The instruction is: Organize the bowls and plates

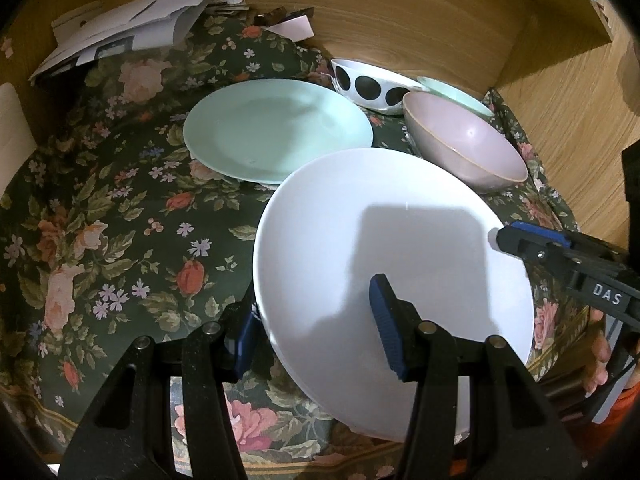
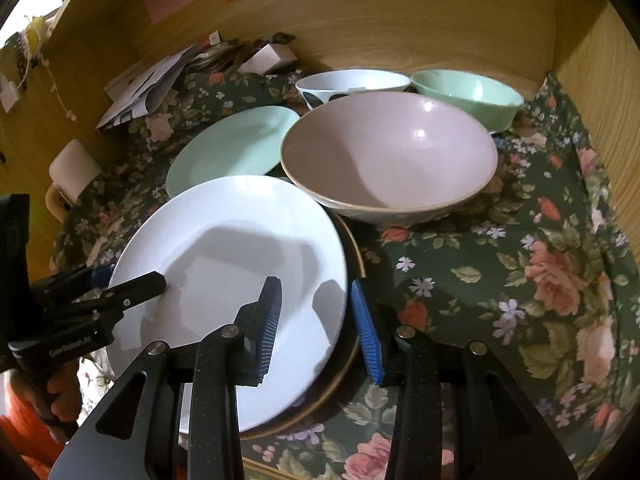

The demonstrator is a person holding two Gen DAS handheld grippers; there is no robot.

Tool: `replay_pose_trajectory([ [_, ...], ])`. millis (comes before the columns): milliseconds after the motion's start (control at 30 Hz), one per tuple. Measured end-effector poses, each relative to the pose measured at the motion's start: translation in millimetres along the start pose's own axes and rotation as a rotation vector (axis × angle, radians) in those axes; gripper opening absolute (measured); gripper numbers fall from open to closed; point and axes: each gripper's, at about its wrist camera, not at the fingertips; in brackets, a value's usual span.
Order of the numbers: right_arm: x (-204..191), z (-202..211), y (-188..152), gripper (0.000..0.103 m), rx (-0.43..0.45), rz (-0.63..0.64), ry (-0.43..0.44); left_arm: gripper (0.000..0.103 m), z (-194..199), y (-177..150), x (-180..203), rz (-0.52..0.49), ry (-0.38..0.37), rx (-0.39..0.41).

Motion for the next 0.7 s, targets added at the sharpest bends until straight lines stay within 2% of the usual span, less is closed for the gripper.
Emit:
replay_pose_trajectory([
  [267,0,3,1,0.035,0.010,-0.001,-0.010,0.052,-1,-1,5,-0.011,0.012,0.000],
  [467,-7,9,13,0.037,0.046,0.014,0.005,0.053,19,9,2,-0.026,0.050,0.073],
  [700,-25,9,32,0.044,0.088,0.058,0.033,0.066,43,28,-16,-0.016,0.092,0.138],
])
Point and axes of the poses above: each gripper's, at about its wrist camera, not at the fingertips, and z roughly against the way its jaws point, x to its right, y to its top, and after that the axes turned 2 degrees about -z, right-handed
